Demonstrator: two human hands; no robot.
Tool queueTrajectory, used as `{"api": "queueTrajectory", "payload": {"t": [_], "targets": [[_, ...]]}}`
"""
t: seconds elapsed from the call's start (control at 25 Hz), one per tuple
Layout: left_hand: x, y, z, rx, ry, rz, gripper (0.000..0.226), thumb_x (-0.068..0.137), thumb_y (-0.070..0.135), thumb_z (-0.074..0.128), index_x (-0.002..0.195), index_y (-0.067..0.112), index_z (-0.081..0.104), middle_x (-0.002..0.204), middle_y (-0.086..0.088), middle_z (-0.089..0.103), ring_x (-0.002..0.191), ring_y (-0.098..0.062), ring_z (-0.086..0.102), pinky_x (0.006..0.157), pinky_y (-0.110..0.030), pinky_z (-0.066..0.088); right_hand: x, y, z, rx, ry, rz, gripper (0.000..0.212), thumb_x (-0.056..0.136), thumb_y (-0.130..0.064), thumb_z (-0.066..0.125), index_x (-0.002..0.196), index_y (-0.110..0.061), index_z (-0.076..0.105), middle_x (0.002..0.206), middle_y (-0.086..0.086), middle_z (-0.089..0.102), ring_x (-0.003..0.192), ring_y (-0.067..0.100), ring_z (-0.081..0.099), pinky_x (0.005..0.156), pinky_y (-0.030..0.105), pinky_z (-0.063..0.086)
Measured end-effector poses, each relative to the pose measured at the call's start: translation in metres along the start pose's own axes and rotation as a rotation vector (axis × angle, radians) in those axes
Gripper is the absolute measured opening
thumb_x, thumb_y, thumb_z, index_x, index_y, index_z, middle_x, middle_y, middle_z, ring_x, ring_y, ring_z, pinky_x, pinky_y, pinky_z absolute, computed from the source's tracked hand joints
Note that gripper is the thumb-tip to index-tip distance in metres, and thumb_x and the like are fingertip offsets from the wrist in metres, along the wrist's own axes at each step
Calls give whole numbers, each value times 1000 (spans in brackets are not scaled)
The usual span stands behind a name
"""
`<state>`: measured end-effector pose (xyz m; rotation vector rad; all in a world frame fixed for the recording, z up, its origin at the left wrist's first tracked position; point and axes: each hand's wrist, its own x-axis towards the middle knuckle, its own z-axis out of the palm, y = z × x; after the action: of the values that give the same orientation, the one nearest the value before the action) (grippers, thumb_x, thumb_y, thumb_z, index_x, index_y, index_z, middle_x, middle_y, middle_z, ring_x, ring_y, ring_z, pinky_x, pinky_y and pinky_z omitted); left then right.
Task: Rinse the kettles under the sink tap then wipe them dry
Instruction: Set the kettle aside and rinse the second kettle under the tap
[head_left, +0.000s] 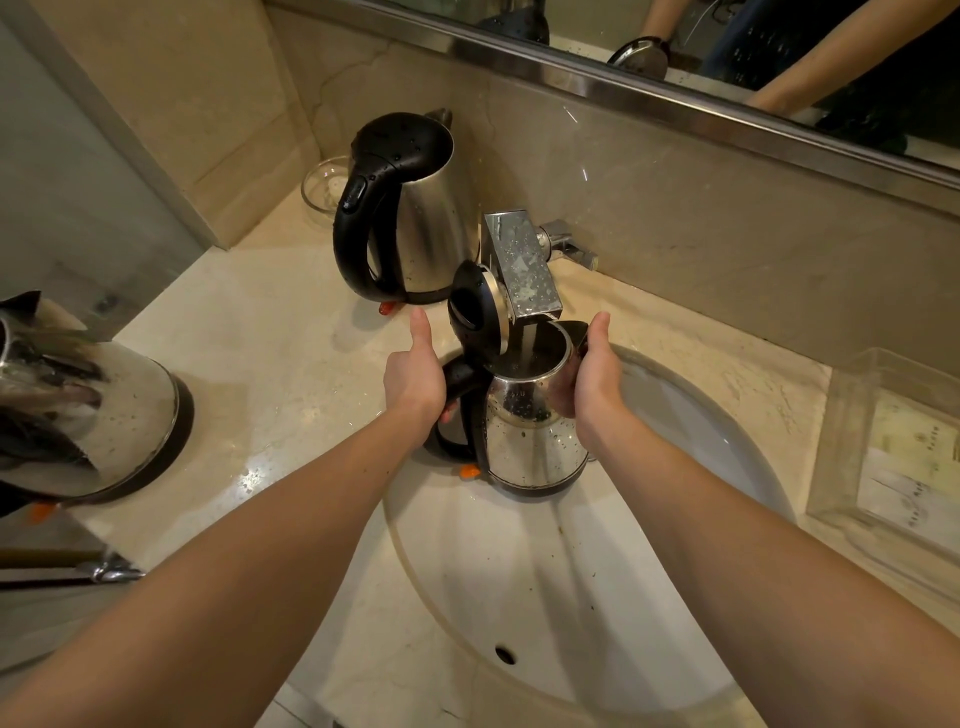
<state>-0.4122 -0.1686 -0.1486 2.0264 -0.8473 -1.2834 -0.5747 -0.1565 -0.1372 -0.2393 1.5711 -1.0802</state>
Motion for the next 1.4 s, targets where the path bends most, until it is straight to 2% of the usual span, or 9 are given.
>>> {"api": "queueTrajectory", "payload": {"t": [0.16, 0.28, 0.64, 0.8, 0.96, 1.04, 1.12, 1.24, 1.4], "targets": [[-1, 2, 0, -16, -2, -8, 79, 96, 77, 16, 91, 7, 52, 84, -15, 55, 65, -22, 56, 33, -15, 40, 2, 1, -2, -10, -15, -6, 68, 91, -76, 32, 122, -24, 64, 105, -2, 69, 112, 23, 61, 95, 37, 48], [-2, 3, 0, -9, 3, -9, 77, 96, 76, 16, 90, 7, 51, 85, -15, 54, 66, -22, 56, 33, -14, 39, 2, 1, -1, -9, -15, -4, 73, 93, -74, 32, 133, -20, 60, 123, 4, 68, 120, 25, 59, 106, 41, 45], [0, 2, 1, 8, -3, -7, 79, 95, 77, 15, 89, 8, 52, 82, -14, 55, 66, -23, 57, 35, -18, 41, 8, 4, -3, -7, -3, 2, 72, 88, -79, 33, 117, -22, 68, 102, 0, 73, 105, 22, 66, 95, 38, 53], [1, 1, 1, -4, -12, -2, 82, 95, 78, 15, 90, 6, 56, 82, -16, 58, 62, -23, 57, 35, -18, 41, 9, 2, -4, 2, 31, 23, 64, 90, -77, 34, 85, -24, 69, 69, -7, 70, 76, 15, 65, 66, 29, 50], [1, 1, 0, -10, -14, -1, 82, 95, 78, 15, 89, 6, 55, 82, -17, 57, 59, -22, 56, 35, -18, 42, 10, 2, -5, 1, 27, 21, 61, 93, -73, 33, 82, -24, 67, 63, -9, 70, 82, 15, 65, 72, 31, 49], [0, 1, 0, -7, -18, 0, 82, 95, 77, 15, 90, 6, 54, 82, -17, 56, 60, -22, 55, 34, -17, 41, 9, 2, -6, -25, 21, 8, 61, 95, -71, 31, 77, -24, 66, 54, -11, 67, 72, 12, 63, 66, 28, 47], [0, 1, 0, 3, -18, 3, 83, 95, 78, 14, 92, 5, 54, 82, -17, 56, 60, -22, 56, 34, -16, 41, 8, 2, -5, -19, 16, 4, 60, 94, -73, 32, 79, -25, 64, 61, -11, 68, 71, 12, 62, 64, 26, 47], [0, 1, 0, 6, -19, 5, 82, 95, 78, 14, 91, 6, 53, 81, -17, 55, 59, -23, 55, 34, -16, 41, 9, 2, -5, -22, 8, 12, 61, 93, -74, 32, 96, -26, 67, 86, -5, 71, 92, 17, 66, 81, 33, 53], [-1, 1, -1, 13, -21, 2, 82, 95, 78, 14, 89, 6, 52, 80, -16, 55, 57, -22, 54, 35, -17, 43, 5, 2, -6, -52, 8, -8, 64, 94, -73, 30, 85, -24, 71, 77, -4, 71, 80, 16, 66, 75, 29, 54]]}}
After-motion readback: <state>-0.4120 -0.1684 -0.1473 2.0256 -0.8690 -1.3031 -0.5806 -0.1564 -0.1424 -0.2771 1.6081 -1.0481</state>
